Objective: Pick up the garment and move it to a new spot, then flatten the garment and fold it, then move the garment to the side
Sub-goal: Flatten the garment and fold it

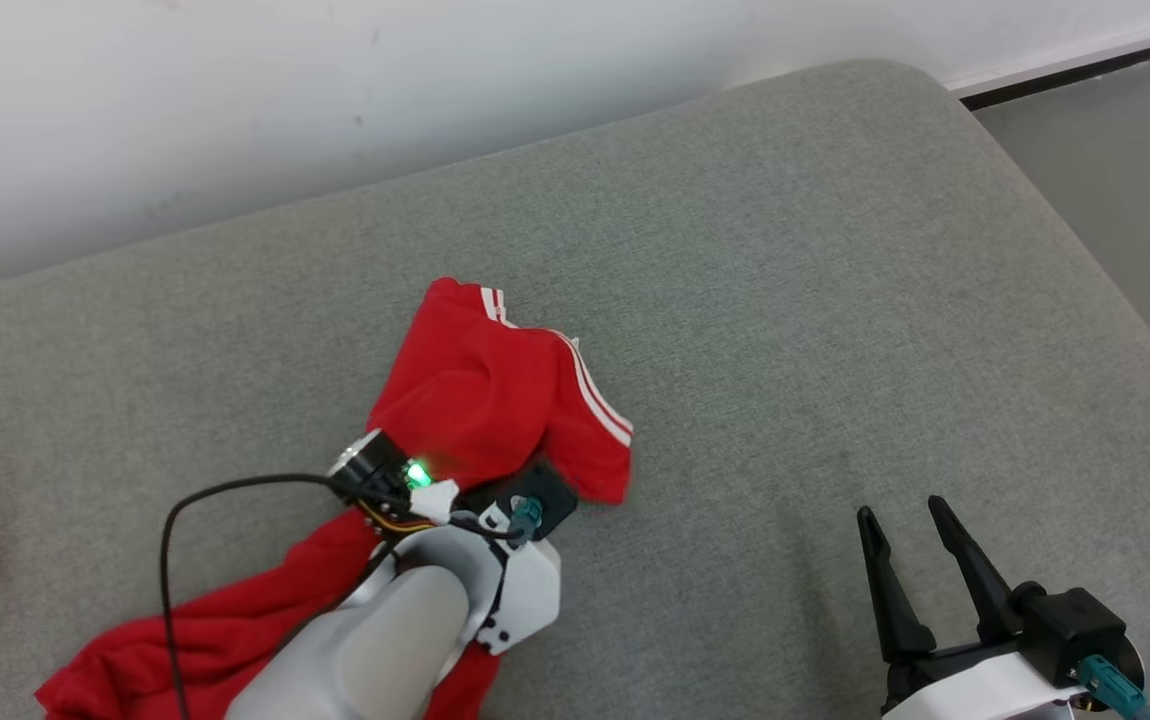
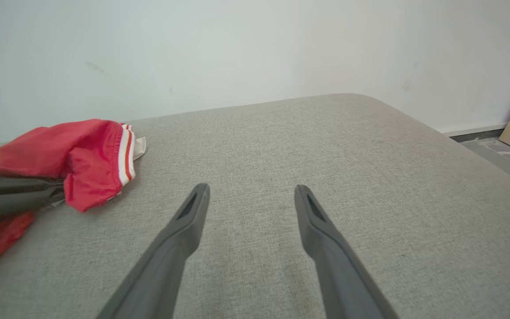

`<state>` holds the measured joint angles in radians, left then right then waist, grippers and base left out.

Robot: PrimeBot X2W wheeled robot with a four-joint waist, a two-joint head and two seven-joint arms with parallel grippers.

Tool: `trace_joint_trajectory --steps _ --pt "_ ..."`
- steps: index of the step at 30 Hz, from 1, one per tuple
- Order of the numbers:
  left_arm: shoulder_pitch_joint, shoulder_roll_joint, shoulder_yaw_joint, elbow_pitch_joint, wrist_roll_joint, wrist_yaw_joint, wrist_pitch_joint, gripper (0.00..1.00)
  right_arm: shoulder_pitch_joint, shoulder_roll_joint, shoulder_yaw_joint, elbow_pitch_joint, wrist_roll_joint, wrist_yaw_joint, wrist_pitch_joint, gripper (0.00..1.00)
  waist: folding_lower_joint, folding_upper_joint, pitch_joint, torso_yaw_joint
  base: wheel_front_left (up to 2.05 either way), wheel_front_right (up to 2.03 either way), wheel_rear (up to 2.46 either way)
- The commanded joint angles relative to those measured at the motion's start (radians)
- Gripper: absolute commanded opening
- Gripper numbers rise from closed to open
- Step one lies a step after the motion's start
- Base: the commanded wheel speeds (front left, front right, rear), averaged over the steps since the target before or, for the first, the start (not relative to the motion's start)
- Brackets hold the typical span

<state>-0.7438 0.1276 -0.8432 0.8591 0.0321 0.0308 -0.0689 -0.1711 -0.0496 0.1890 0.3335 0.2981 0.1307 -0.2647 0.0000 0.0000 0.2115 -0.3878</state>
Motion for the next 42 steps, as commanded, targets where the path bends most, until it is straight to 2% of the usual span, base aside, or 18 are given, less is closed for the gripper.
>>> trace_joint_trajectory --steps 1,8,15,20,25,31,42 --pt "-0.008 -0.017 0.01 0.0 -0.026 0.0 -0.026 0.0 -0.008 -0.002 -0.005 0.002 0.003 0.0 0.001 1.0 0.0 0.0 0.0 -0.001 0.0 0.0 0.0" --pt "-0.003 -0.066 0.045 -0.061 -0.123 -0.017 -0.141 0.0 0.011 -0.002 -0.018 0.01 -0.007 0.0 0.001 1.0 0.0 0.0 -0.016 0.012 0.0 0.0 0.0" --pt "0.058 -0.076 0.006 -0.186 -0.225 -0.075 -0.142 0.0 0.018 -0.002 -0.017 0.019 -0.013 0.0 0.001 1.0 0.0 0.0 -0.051 0.019 0.0 0.0 0.0" --pt "0.138 -0.076 -0.041 -0.347 -0.356 -0.101 -0.08 0.0 0.035 -0.002 -0.031 0.027 -0.024 0.0 0.001 1.0 0.0 0.0 -0.077 0.025 0.0 0.0 0.0" --pt "0.18 -0.076 -0.063 -0.483 -0.422 -0.105 -0.012 0.0 0.05 -0.002 -0.045 0.027 -0.031 0.0 0.001 1.0 0.0 0.0 -0.089 0.035 0.0 0.0 0.0" --pt "0.206 -0.064 -0.052 -0.702 -0.489 -0.091 0.086 0.0 0.055 -0.002 -0.05 0.03 -0.038 0.0 0.001 1.0 0.0 0.0 -0.098 0.042 0.0 0.0 0.0" --pt "0.24 -0.004 -0.012 -1.055 -0.59 -0.062 0.232 0.0 0.063 -0.002 -0.058 0.033 -0.046 0.0 0.001 1.0 0.0 0.0 -0.111 0.041 0.0 0.0 0.0"
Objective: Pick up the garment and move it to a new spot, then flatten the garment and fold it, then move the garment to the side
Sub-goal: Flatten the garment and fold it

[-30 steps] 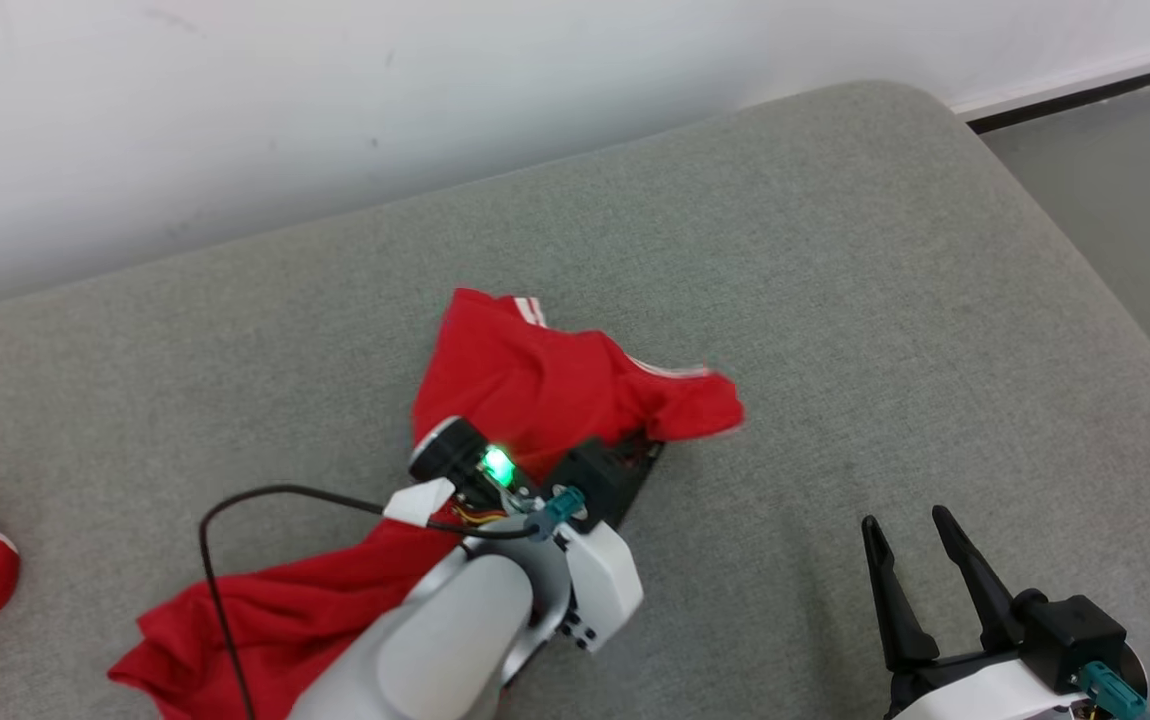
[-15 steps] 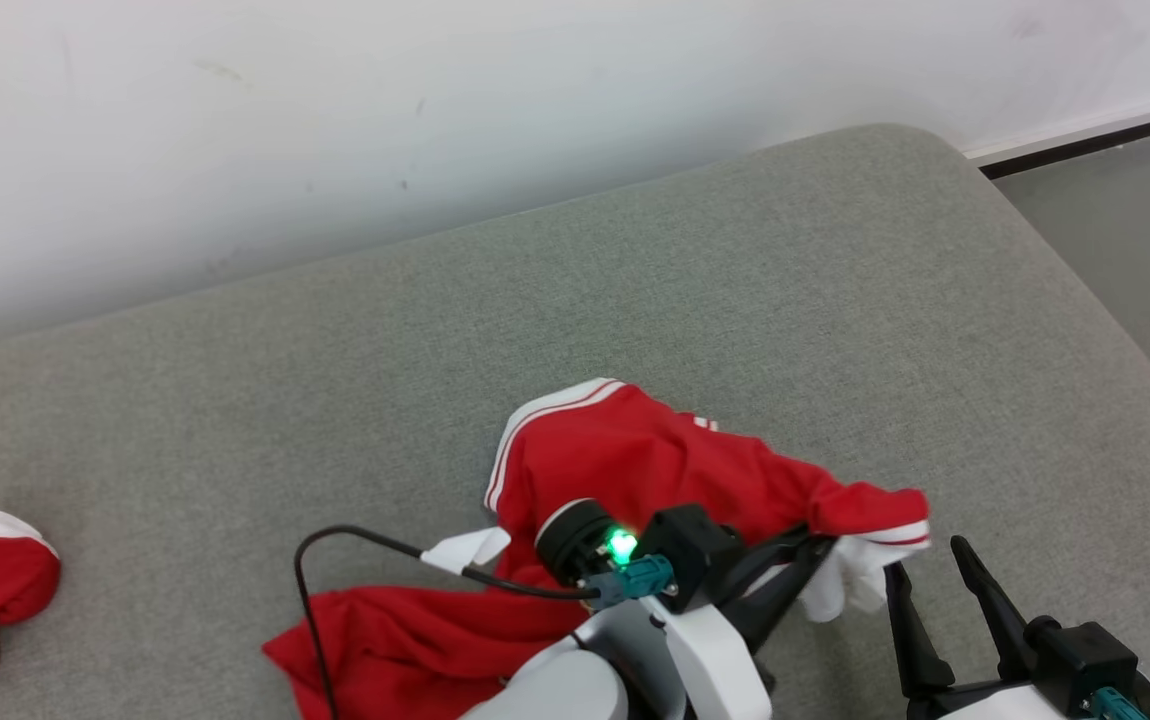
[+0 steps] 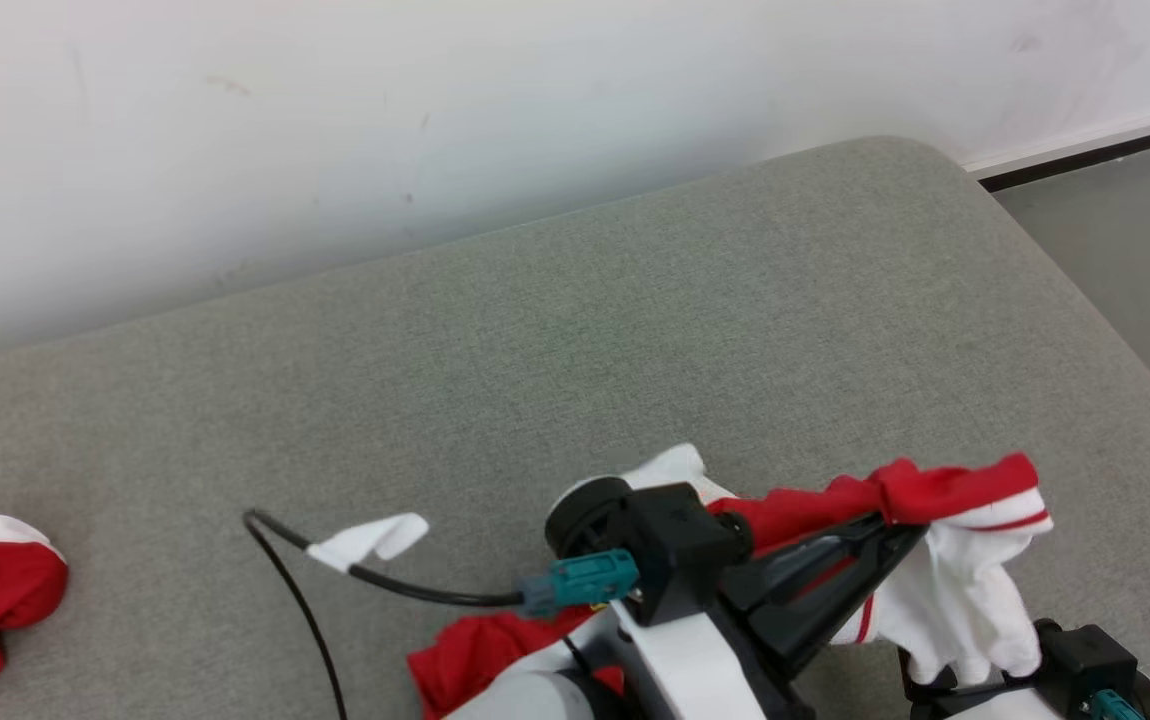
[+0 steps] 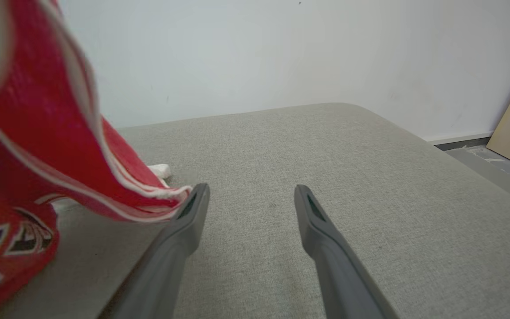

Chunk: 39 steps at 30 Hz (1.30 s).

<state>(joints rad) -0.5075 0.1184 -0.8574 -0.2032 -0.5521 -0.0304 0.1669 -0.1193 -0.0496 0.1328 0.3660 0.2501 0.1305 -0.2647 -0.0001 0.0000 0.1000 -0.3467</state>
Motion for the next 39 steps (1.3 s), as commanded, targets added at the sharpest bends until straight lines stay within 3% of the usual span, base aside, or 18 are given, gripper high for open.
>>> trace_joint_trajectory --steps 1,8,14,22,27,33,39 --pt "0.002 0.009 0.007 -0.017 -0.01 0.003 0.003 0.0 0.01 -0.002 -0.001 0.0 0.002 0.0 0.001 1.0 0.0001 0.0 0.001 0.0 0.0 0.0 0.0" --pt "0.0 0.03 0.055 -0.15 -0.075 0.03 0.061 0.0 0.005 -0.002 0.004 -0.002 0.009 0.0 0.001 1.0 0.0001 0.0 0.008 -0.001 0.0 0.0 0.0" --pt "-0.05 0.067 0.129 -0.091 -0.052 0.055 0.063 0.0 -0.012 -0.002 0.015 -0.003 0.02 0.0 0.001 1.0 0.0001 0.0 0.027 -0.013 0.0 0.0 0.0" --pt "-0.19 0.126 0.265 0.241 0.008 0.091 0.004 0.0 -0.03 -0.002 0.043 -0.009 0.044 0.0 0.001 1.0 0.0001 0.0 0.085 -0.049 0.0 0.0 0.0" --pt "-0.307 0.171 0.29 0.508 0.09 0.092 -0.07 0.0 -0.046 -0.002 0.064 -0.004 0.062 0.0 0.001 1.0 0.0001 0.0 0.126 -0.072 0.0 0.0 0.0" --pt "-0.415 0.174 0.289 0.772 0.159 0.1 -0.205 0.0 -0.059 -0.002 0.08 -0.004 0.085 0.0 0.001 1.0 0.0001 0.0 0.163 -0.088 0.0 0.0 0.0" --pt "-0.498 0.163 0.307 0.94 0.213 0.163 -0.384 0.0 -0.061 -0.002 0.077 0.003 0.074 0.0 0.001 1.0 0.0001 0.0 0.172 -0.08 0.0 0.0 0.0"
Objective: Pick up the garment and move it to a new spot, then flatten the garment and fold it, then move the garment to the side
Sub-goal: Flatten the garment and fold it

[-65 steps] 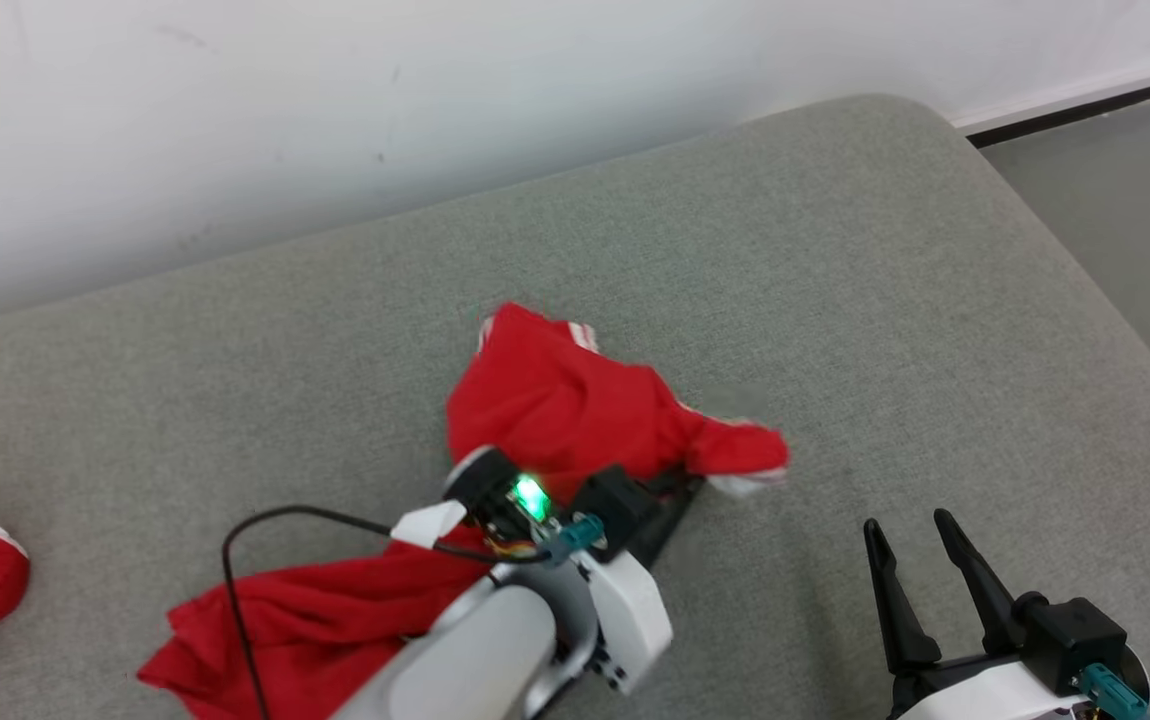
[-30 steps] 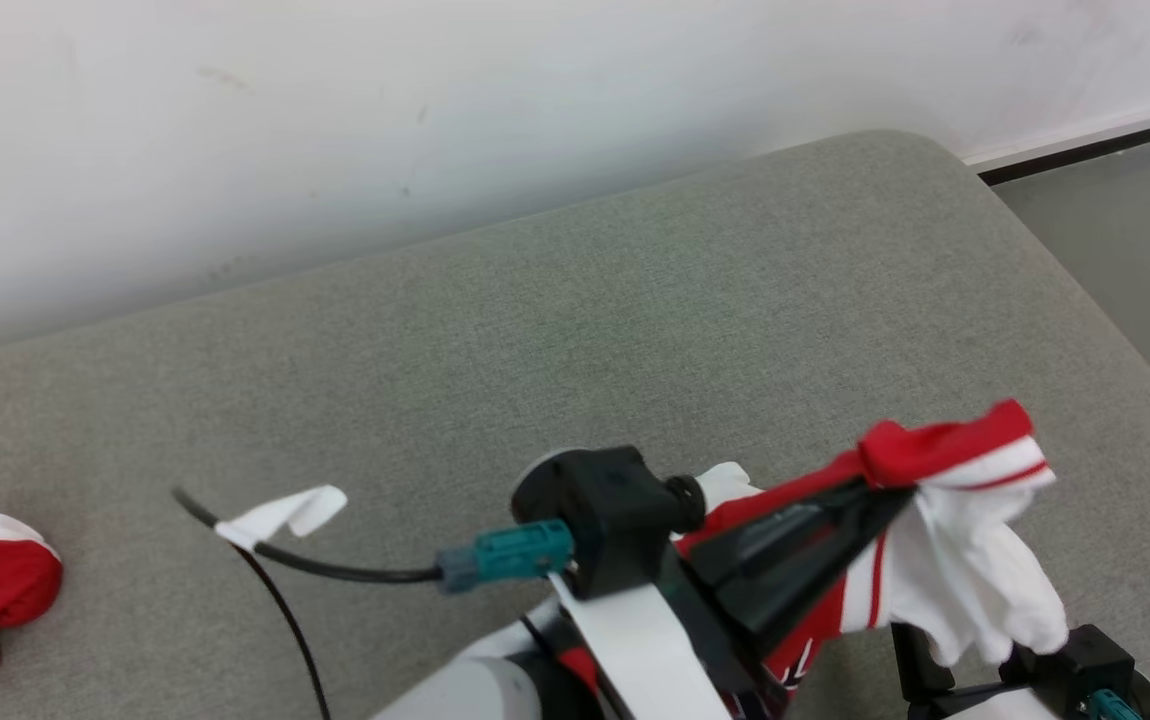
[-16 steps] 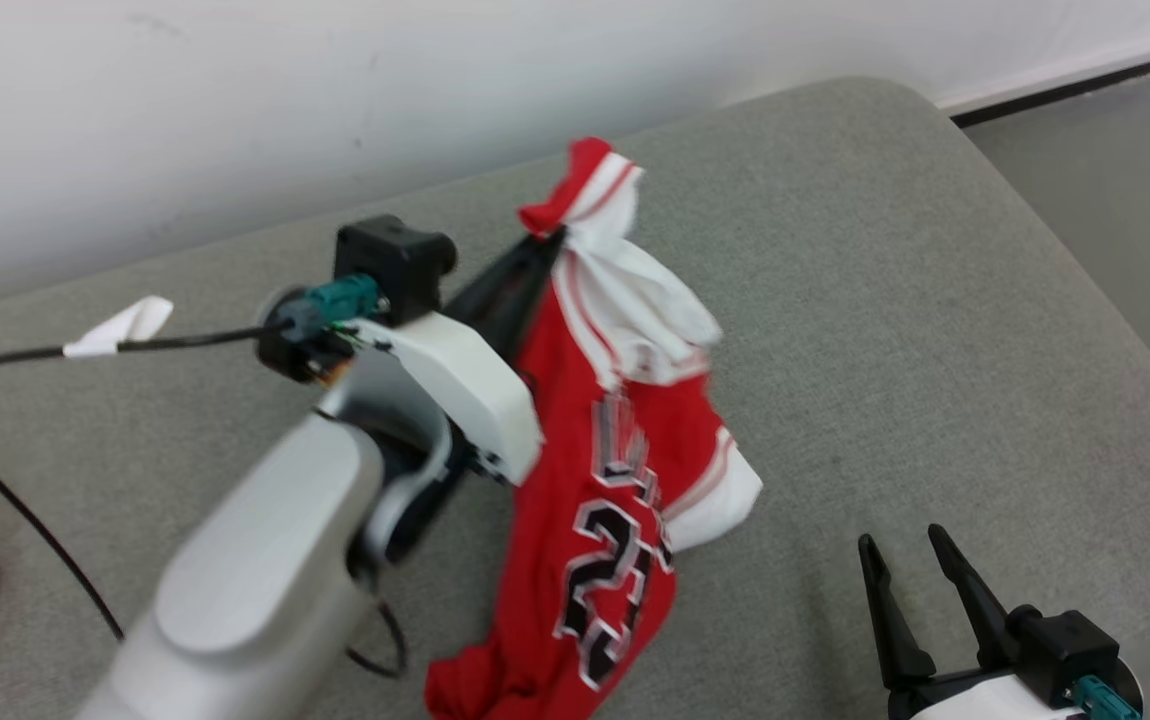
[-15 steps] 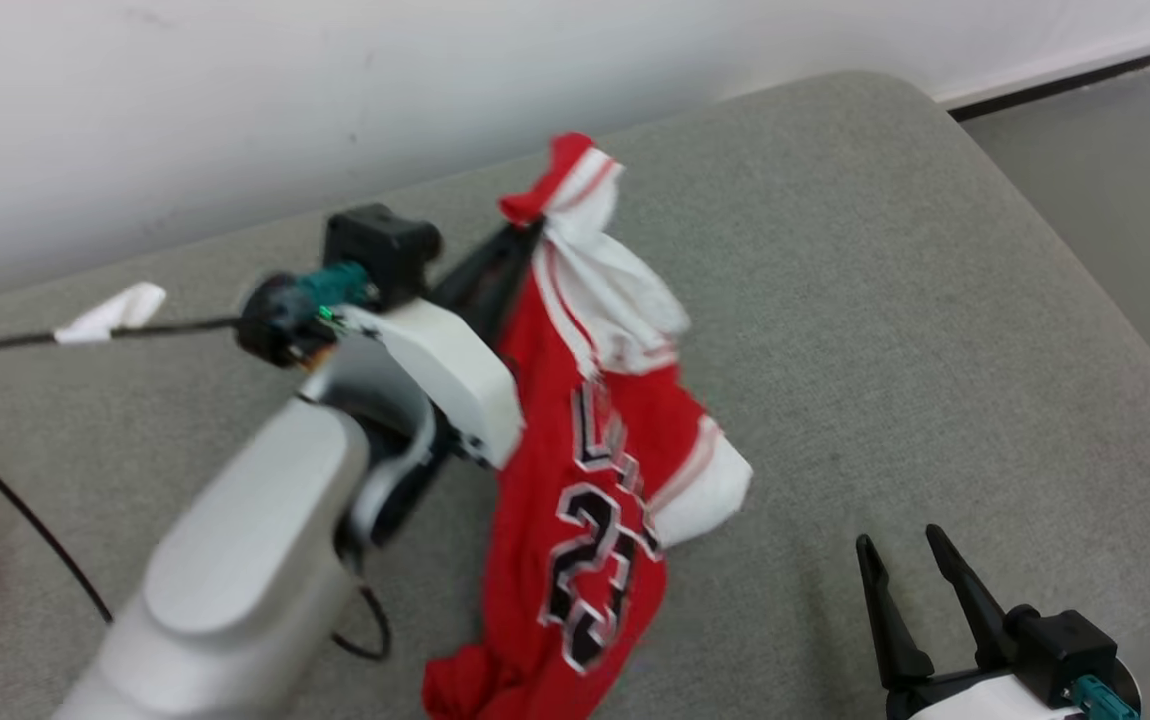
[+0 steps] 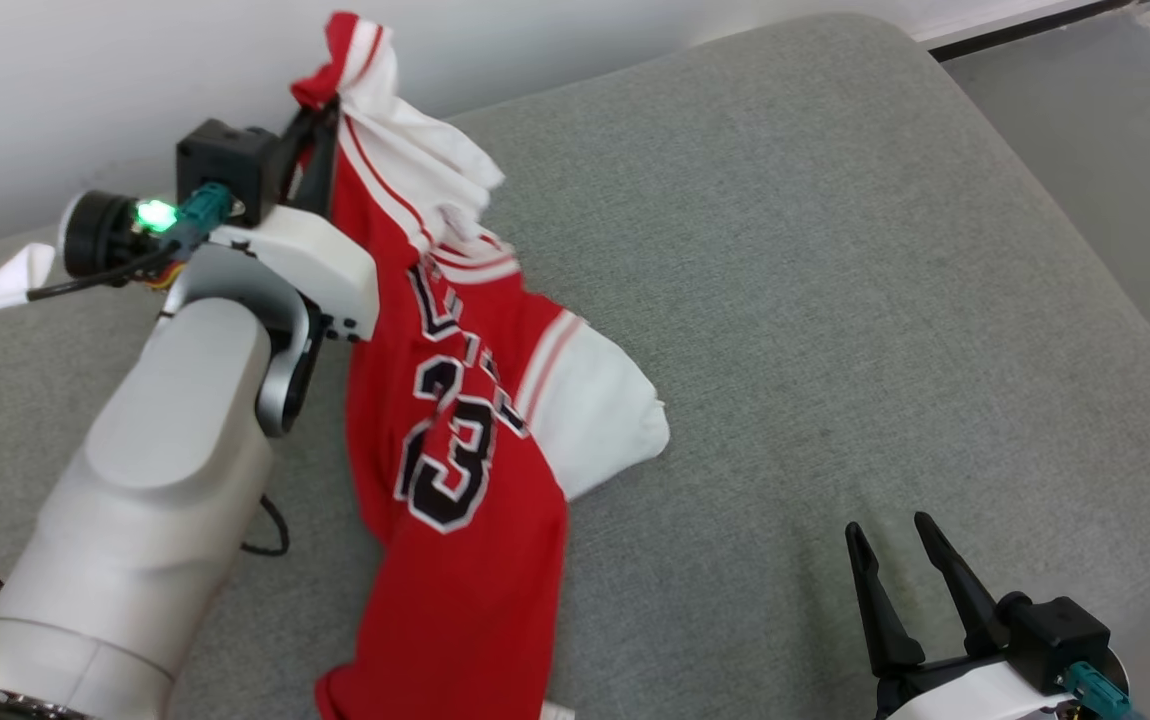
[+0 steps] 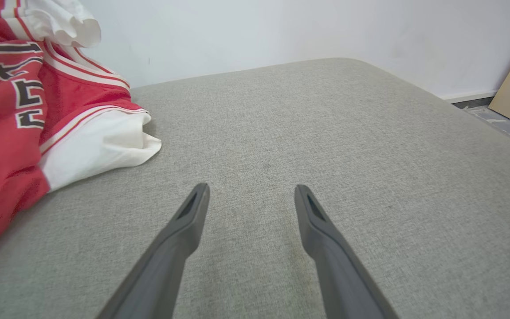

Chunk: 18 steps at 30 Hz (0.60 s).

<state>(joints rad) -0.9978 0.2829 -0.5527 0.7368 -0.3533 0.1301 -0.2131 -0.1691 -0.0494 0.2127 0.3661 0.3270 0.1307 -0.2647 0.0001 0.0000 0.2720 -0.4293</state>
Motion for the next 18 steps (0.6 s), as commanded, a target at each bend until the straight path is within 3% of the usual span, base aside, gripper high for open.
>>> trace_joint_trajectory --steps 1,2,3,4,12,18 --pt "-0.018 -0.008 0.006 0.017 0.016 0.015 -0.023 0.1 -0.011 -0.003 -0.004 0.003 -0.007 0.0 0.001 1.0 -0.0001 0.0 -0.001 0.006 0.0 0.0 0.0" --pt "-0.022 -0.014 0.011 0.034 0.016 0.023 -0.033 0.31 -0.01 -0.003 -0.003 0.004 -0.01 0.0 0.001 1.0 -0.0001 0.0 -0.002 0.01 0.0 0.0 0.0" --pt "-0.019 -0.021 0.015 0.053 0.011 0.024 -0.038 0.61 -0.01 -0.003 -0.003 0.006 -0.011 0.0 0.001 1.0 -0.0001 0.0 -0.005 0.014 0.0 0.0 0.0" --pt "-0.013 -0.031 0.018 0.075 -0.001 0.019 -0.042 1.0 -0.01 -0.003 -0.002 0.008 -0.009 0.0 0.001 1.0 -0.0001 0.0 -0.008 0.018 0.0 0.0 0.0" --pt "0.029 -0.099 0.028 0.151 -0.037 -0.036 -0.051 1.0 -0.004 -0.003 -0.01 0.015 -0.016 0.0 0.001 1.0 -0.0001 0.0 -0.03 0.057 0.0 0.0 0.0" --pt "0.118 -0.124 0.065 0.064 -0.057 -0.048 -0.052 1.0 0.015 -0.003 -0.022 0.016 -0.026 0.0 0.001 1.0 -0.0001 0.0 -0.054 0.085 0.0 0.0 0.0"
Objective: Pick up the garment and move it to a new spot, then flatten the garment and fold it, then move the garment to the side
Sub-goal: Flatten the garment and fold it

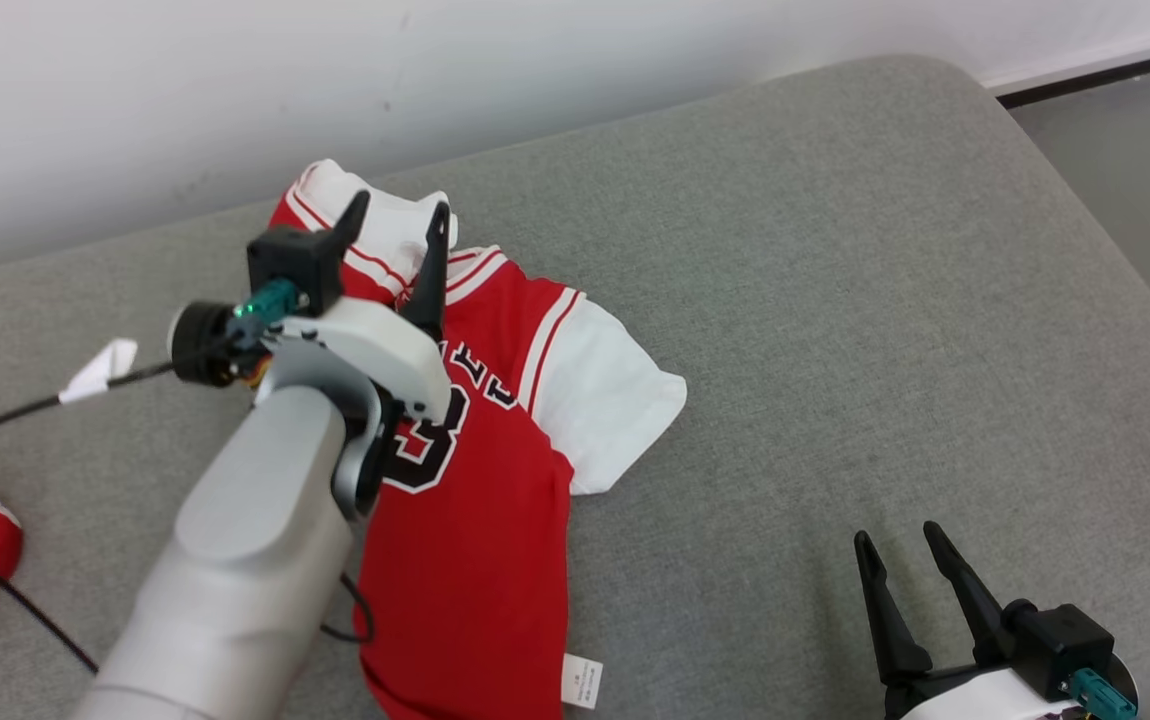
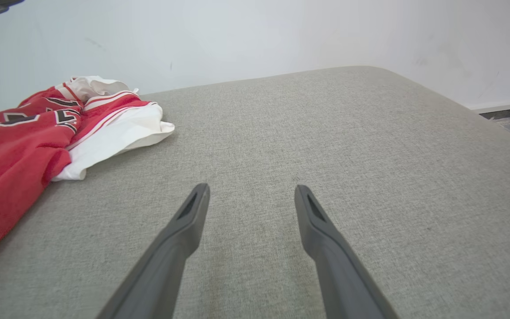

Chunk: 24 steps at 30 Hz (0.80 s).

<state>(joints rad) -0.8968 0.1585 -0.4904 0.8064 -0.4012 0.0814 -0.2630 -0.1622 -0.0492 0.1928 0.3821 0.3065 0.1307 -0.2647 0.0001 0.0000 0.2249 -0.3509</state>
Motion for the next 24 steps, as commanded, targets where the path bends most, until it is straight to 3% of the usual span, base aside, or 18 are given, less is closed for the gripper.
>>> trace_joint_trajectory --steps 1,12,16,21,24 --pt "0.041 -0.003 0.01 -0.026 -0.011 0.001 -0.002 1.0 0.013 -0.003 -0.005 0.0 -0.005 0.0 0.001 1.0 -0.0001 0.0 -0.013 0.009 0.0 0.0 0.0" --pt "0.429 -0.01 0.013 -0.232 -0.061 0.012 0.02 1.0 0.067 -0.003 -0.035 0.002 -0.018 0.0 0.001 1.0 -0.0001 0.0 -0.09 0.039 0.0 0.0 0.0" --pt "0.557 0.01 0.007 -0.318 -0.086 0.042 0.062 1.0 0.082 -0.003 -0.047 -0.005 -0.02 0.0 0.001 1.0 -0.0001 0.0 -0.098 0.057 0.0 0.0 0.0" --pt "0.649 0.02 0.006 -0.396 -0.102 0.071 0.103 1.0 0.087 -0.003 -0.047 -0.007 -0.026 0.0 0.001 1.0 -0.0001 0.0 -0.098 0.078 0.0 0.0 0.0" --pt "0.696 0.009 -0.002 -0.437 -0.134 0.064 0.141 1.0 0.083 -0.003 -0.048 -0.008 -0.028 0.0 0.001 1.0 -0.0001 0.0 -0.092 0.09 0.0 0.0 0.0"
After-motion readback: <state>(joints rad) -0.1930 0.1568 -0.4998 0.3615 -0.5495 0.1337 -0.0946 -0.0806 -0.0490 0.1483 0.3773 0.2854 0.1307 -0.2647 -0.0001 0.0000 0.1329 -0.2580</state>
